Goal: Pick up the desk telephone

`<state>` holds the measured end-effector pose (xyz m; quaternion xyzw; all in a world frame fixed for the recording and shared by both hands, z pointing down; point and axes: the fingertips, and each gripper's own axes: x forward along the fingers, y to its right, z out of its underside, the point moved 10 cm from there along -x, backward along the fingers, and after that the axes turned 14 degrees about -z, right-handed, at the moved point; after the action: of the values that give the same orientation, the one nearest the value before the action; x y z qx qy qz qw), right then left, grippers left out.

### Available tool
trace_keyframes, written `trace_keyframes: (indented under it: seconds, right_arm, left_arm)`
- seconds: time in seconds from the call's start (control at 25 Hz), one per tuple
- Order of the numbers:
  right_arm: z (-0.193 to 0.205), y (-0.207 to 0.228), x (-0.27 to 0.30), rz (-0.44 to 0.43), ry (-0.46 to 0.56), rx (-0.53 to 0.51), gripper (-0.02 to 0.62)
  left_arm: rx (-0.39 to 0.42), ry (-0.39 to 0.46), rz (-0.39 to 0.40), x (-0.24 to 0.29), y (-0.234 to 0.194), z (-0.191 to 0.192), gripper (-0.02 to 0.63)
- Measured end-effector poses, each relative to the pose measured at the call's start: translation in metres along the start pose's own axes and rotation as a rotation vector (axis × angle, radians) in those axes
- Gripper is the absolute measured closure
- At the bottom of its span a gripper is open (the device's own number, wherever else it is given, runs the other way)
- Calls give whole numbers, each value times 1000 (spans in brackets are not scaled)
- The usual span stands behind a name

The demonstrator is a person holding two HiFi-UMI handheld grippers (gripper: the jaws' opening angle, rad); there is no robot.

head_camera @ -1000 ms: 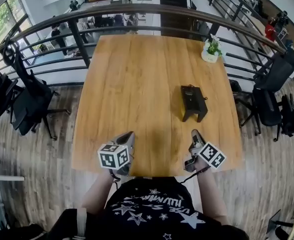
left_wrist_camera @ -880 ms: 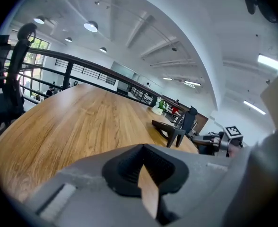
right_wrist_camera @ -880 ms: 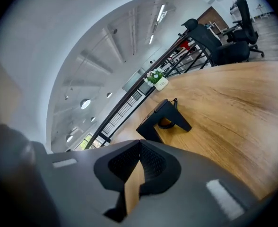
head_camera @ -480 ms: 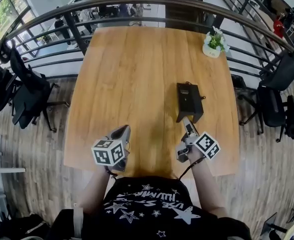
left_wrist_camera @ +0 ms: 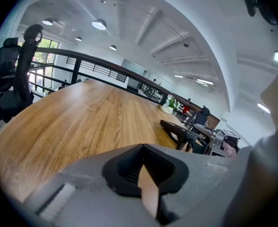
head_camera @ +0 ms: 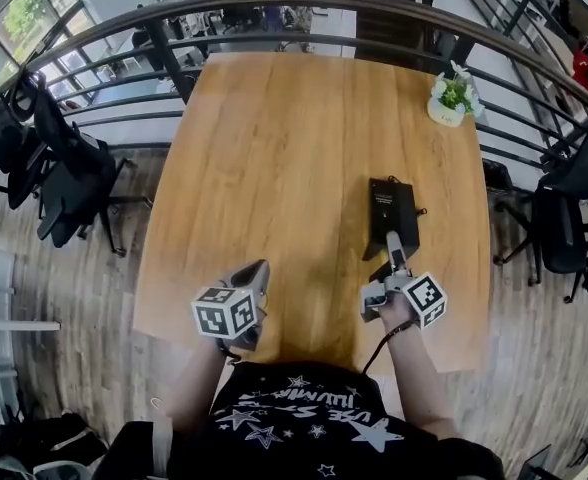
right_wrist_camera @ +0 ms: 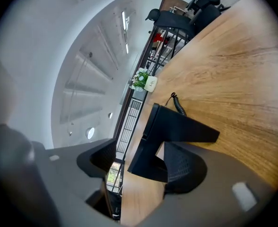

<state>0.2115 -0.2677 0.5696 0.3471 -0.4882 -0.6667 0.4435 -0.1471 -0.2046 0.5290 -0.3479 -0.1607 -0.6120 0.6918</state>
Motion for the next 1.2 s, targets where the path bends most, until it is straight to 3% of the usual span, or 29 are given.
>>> trace_keyframes:
  seconds: [0.36,0.64,0.8,1.2]
  right_arm:
    - [-4,12,22,42,28,104,273]
    - [-5,18,35,75,31,75,273]
    - [-4,22,35,133,45,59,371]
    - [-3,22,33,145,37,74,388]
  left_arm:
    - [5,-29,8,15,6,-2,604]
    - [-1,-37,4,23,7,-3,604]
    - [-7,-40,2,23,5,-1,604]
    - [-17,-50,9,23,3,2,604]
